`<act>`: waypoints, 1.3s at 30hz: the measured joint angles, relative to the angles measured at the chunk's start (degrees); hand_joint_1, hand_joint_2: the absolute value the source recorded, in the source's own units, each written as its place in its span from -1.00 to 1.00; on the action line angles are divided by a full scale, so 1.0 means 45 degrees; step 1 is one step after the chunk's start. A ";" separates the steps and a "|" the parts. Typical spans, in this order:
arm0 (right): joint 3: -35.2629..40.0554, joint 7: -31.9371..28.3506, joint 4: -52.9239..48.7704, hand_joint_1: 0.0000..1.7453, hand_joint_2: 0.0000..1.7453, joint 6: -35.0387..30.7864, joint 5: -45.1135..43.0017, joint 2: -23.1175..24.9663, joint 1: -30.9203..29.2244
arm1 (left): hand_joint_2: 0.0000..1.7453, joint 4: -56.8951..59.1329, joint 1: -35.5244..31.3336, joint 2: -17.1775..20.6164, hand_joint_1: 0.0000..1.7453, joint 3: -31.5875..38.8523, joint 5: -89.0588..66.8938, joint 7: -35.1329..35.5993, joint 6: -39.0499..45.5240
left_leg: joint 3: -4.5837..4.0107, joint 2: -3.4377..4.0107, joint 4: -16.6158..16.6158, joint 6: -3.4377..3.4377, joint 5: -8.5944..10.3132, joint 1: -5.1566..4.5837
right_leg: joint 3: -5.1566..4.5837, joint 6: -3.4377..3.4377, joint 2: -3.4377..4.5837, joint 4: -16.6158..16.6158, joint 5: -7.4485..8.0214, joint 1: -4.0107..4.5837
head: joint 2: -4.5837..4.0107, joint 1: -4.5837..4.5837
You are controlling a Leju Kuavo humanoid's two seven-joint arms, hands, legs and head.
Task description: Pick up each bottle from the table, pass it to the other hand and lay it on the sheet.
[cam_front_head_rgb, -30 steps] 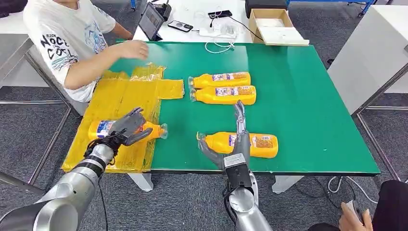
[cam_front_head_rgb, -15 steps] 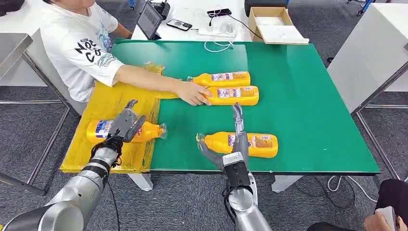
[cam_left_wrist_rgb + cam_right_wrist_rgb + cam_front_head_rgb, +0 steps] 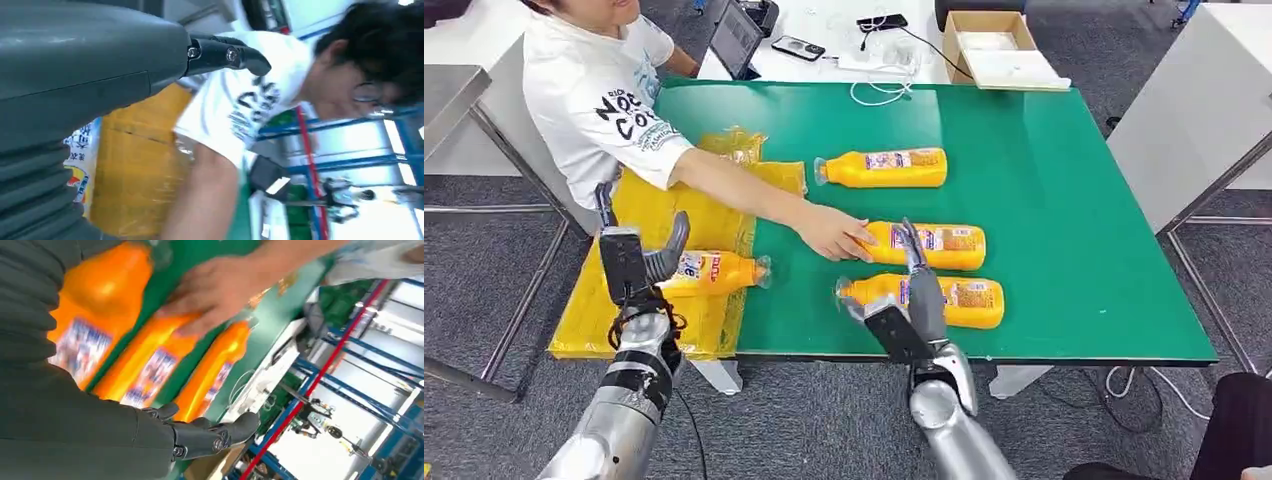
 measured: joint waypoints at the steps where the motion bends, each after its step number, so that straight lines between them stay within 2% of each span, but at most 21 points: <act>1: -0.0048 0.0005 0.0091 -1.00 1.00 0.0067 0.0052 -0.0139 -0.0116 | 1.00 -0.0315 0.0157 0.0000 -1.00 -0.0210 0.0062 0.0000 0.0043 | -0.0002 0.0010 0.0000 0.0000 0.0000 0.0000 | -0.0003 0.0003 0.0002 0.0000 0.0003 0.0000 | 0.0000 0.0000; 5: -0.0208 0.0863 0.0368 -1.00 1.00 0.0212 0.1023 -0.0578 -0.0425 | 1.00 -0.1202 0.0590 0.0000 -1.00 -0.0770 0.0296 0.0000 -0.0092 | -0.0001 0.0019 0.0002 0.0000 -0.0001 -0.0001 | -0.0006 0.0004 0.0005 0.0000 0.0004 0.0001 | 0.0000 -0.0014; 11: -0.0602 0.2235 0.0879 -1.00 1.00 0.2056 0.1812 -0.1822 -0.1084 | 1.00 -0.2078 0.1607 -0.0010 -1.00 -0.1442 0.0238 0.0000 -0.0719 | -0.0008 0.0020 0.0002 0.0001 -0.0003 0.0000 | -0.0015 0.0004 0.0005 0.0000 0.0003 0.0002 | 0.0000 -0.0005; 15: -0.0674 0.2598 0.1218 -1.00 1.00 0.2690 0.2156 -0.2378 -0.1254 | 1.00 -0.2237 0.1982 -0.0029 -1.00 -0.1689 0.0107 0.0000 -0.0884 | -0.0016 0.0020 0.0002 0.0001 -0.0004 -0.0001 | -0.0021 0.0004 0.0005 0.0000 0.0004 0.0002 | 0.0000 -0.0010; 24: -0.0748 0.2686 0.1617 -1.00 1.00 0.2836 0.2263 -0.2802 -0.1378 | 1.00 -0.2272 0.2219 -0.0092 -1.00 -0.1820 0.0092 0.0000 -0.0981 | -0.0017 0.0023 0.0002 0.0001 -0.0003 0.0002 | -0.0023 0.0004 0.0006 0.0000 0.0003 0.0005 | 0.0000 -0.0010; 34: -0.0485 0.2472 0.2205 -1.00 1.00 0.4760 0.2132 -0.3016 -0.1571 | 1.00 -0.2233 0.2224 -0.0141 -1.00 -0.1820 0.0034 0.0000 -0.1283 | -0.0014 0.0030 0.0002 0.0001 -0.0003 0.0001 | -0.0023 0.0004 0.0010 0.0000 0.0004 0.0004 | 0.0000 -0.0010; 39: -0.0208 0.2414 0.2482 -1.00 1.00 0.4934 0.2098 -0.3113 -0.1782 | 1.00 -0.2131 0.2220 -0.0189 -1.00 -0.1825 0.0034 0.0000 -0.1312 | -0.0008 0.0029 0.0002 0.0001 -0.0003 0.0002 | -0.0019 0.0004 0.0010 0.0000 0.0004 0.0004 | 0.0000 -0.0005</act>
